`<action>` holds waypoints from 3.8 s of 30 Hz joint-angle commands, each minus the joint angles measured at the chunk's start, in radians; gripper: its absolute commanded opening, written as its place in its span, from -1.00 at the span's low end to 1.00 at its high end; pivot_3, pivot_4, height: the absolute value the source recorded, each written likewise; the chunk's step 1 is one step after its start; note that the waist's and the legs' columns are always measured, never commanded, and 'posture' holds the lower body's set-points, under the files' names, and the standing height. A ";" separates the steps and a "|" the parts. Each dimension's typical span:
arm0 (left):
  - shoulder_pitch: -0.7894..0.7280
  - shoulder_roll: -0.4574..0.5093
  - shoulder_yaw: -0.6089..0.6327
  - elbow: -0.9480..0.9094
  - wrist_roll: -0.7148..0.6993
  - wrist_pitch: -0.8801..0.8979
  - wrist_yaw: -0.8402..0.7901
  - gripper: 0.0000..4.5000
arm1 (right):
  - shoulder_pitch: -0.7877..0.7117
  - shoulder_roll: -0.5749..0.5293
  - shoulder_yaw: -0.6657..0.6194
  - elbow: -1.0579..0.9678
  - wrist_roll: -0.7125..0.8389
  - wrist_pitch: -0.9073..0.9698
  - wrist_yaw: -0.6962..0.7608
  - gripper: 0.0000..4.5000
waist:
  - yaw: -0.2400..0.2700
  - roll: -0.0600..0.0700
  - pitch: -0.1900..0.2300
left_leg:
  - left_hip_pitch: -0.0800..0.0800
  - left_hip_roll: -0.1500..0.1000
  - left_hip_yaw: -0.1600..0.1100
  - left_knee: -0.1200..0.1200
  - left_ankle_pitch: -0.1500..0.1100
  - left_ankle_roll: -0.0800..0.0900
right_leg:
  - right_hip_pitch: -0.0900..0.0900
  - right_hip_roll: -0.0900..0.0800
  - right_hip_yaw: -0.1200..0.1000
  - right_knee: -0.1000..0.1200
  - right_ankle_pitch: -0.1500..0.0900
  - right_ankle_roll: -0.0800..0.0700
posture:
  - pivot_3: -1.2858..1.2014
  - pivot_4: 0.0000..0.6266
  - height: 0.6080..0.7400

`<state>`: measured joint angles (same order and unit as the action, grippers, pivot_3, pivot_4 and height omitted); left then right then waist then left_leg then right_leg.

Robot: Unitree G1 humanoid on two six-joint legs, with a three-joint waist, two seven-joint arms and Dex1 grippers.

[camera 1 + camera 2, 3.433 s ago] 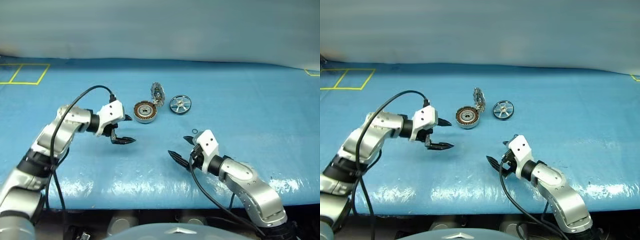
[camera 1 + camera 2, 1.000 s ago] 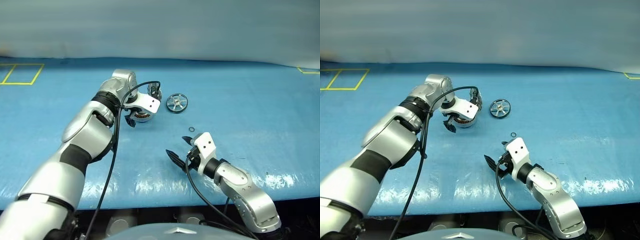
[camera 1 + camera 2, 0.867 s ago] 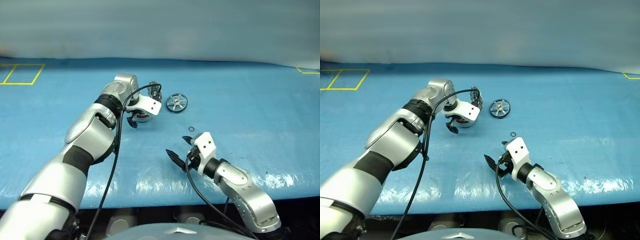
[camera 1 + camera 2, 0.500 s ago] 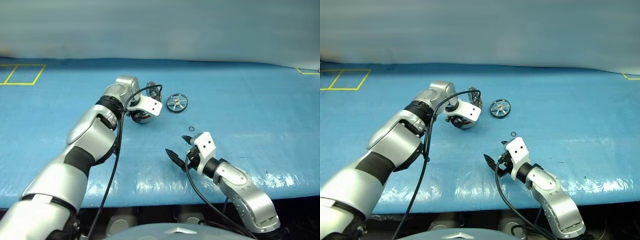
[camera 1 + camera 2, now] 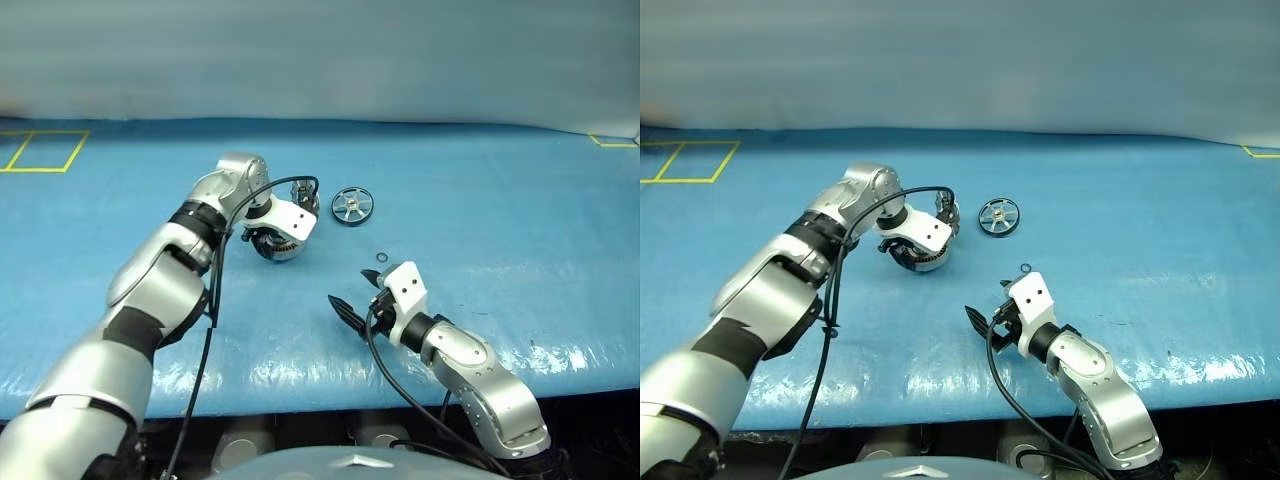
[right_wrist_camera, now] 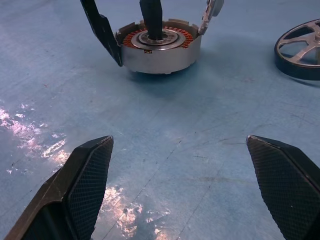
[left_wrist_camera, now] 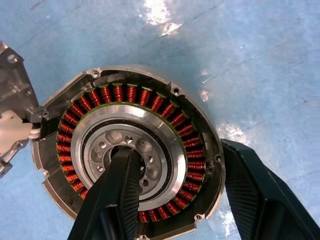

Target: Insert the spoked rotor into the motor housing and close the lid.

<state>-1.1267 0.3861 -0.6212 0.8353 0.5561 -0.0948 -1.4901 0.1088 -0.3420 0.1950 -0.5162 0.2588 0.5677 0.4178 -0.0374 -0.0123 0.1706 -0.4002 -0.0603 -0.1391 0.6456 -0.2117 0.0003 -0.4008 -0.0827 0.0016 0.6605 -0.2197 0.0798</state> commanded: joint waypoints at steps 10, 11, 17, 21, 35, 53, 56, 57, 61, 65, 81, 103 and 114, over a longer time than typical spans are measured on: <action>0.349 0.080 0.053 -0.609 -0.025 0.385 -0.021 -0.06 | -0.040 0.006 0.006 0.015 0.009 -0.023 0.035 1.00 | 0.002 0.007 -0.004 | 0.004 0.000 0.001 0.000 0.000 0.000 | 0.003 0.000 0.002 0.000 0.000 0.000 | 0.03 -0.52 1.00; 0.370 0.079 0.056 -0.642 -0.021 0.413 -0.008 -0.06 | -0.039 0.007 0.007 0.016 0.008 -0.023 0.036 1.00 | 0.003 0.008 -0.005 | 0.005 0.000 0.001 0.000 0.000 0.000 | 0.003 0.000 0.002 0.000 0.000 0.000 | 0.03 -0.52 1.00; 0.501 0.083 0.048 -0.859 0.002 0.577 0.023 -0.06 | -0.032 0.019 0.015 0.020 0.006 -0.028 0.036 1.00 | 0.008 0.013 -0.009 | 0.006 0.000 0.001 0.000 0.000 0.000 | 0.004 0.000 0.002 0.000 0.000 0.000 | 0.03 -0.52 1.00; 0.543 0.092 0.036 -0.948 0.008 0.646 0.028 -0.06 | -0.027 0.023 0.019 0.025 0.004 -0.032 0.040 1.00 | 0.012 0.013 -0.009 | 0.006 0.000 0.001 0.000 0.000 0.000 | 0.004 0.000 0.002 0.000 -0.002 -0.002 | 0.03 -0.52 1.00; 0.617 0.147 -0.010 -1.174 -0.002 0.796 0.027 -0.06 | -0.018 0.023 0.010 0.040 0.008 -0.042 0.049 1.00 | 0.013 0.013 -0.009 | 0.005 0.001 0.001 -0.002 0.000 0.000 | 0.003 0.000 0.003 -0.001 -0.004 -0.007 | 0.03 -0.52 1.00; 0.619 0.166 0.028 -1.243 -0.109 0.818 0.117 0.91 | -0.011 0.010 -0.002 0.046 0.017 -0.040 0.052 1.00 | 0.013 0.011 -0.007 | 0.005 0.002 0.001 -0.006 0.000 0.000 | 0.001 0.000 0.003 -0.002 -0.005 -0.008 | 0.03 -0.52 1.00; 0.606 0.165 0.052 -1.283 -0.159 0.835 0.123 0.98 | -0.004 0.008 -0.006 0.044 0.020 -0.039 0.052 1.00 | 0.014 0.011 -0.007 | 0.004 0.001 0.001 -0.007 0.000 0.000 | 0.000 0.000 0.003 -0.002 -0.005 -0.008 | 0.03 -0.52 1.00; 0.601 0.168 0.058 -1.301 -0.179 0.840 0.121 0.98 | -0.002 0.006 -0.009 0.043 0.020 -0.038 0.052 1.00 | 0.014 0.011 -0.007 | 0.004 0.001 0.001 -0.007 0.000 0.000 | -0.001 0.000 0.003 -0.002 -0.005 -0.008 | 0.03 -0.52 1.00; 0.589 0.169 0.096 -1.374 -0.260 0.866 0.125 0.98 | 0.011 -0.008 -0.032 0.036 0.026 -0.034 0.051 1.00 | 0.014 0.010 -0.007 | 0.002 0.001 0.002 -0.008 0.000 0.000 | -0.002 0.000 0.003 -0.003 -0.005 -0.008 | 0.03 -0.52 1.00; 0.580 0.182 0.147 -1.443 -0.346 0.907 0.140 0.98 | 0.029 -0.031 -0.062 0.024 0.034 -0.026 0.050 1.00 | 0.013 0.010 -0.007 | 0.002 0.002 0.003 -0.010 0.000 0.000 | -0.004 0.000 0.004 -0.002 -0.005 -0.008 | 0.03 -0.52 1.00; 0.956 0.103 0.711 -1.582 -0.785 1.002 0.396 0.98 | 0.043 -0.037 -0.201 0.023 -0.005 -0.065 -0.049 1.00 | 0.011 0.007 -0.005 | 0.004 0.003 0.009 -0.015 0.000 0.000 | -0.008 0.000 0.009 -0.002 -0.004 -0.007 | 0.03 -0.52 1.00; 1.511 -0.126 0.573 -1.224 -0.745 0.077 0.703 0.98 | -0.189 0.201 -0.173 0.407 -0.184 -0.088 -0.325 1.00 | 0.026 0.003 -0.005 | 0.004 0.003 0.017 -0.017 0.000 -0.001 | -0.010 -0.004 0.012 -0.004 -0.004 -0.011 | 0.03 -0.52 1.00; 1.503 -0.080 0.523 -1.187 -0.731 0.037 0.741 1.00 | -0.179 0.222 -0.155 0.426 -0.196 -0.070 -0.329 -0.31 | 0.025 0.003 -0.006 | 0.006 0.003 0.016 -0.017 0.000 0.000 | -0.009 -0.004 0.012 -0.004 -0.004 -0.011 | 0.03 -0.52 1.00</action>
<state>0.3750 0.2966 -0.0910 -0.3511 -0.1768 -0.0325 -0.7578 -0.0853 -0.1179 0.0413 -0.1018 0.0748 0.4855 0.0913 -0.0121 -0.0094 0.1645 -0.3946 -0.0575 -0.1228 0.6283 -0.2112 -0.0001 -0.4096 -0.0866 0.0131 0.6566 -0.2242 0.0688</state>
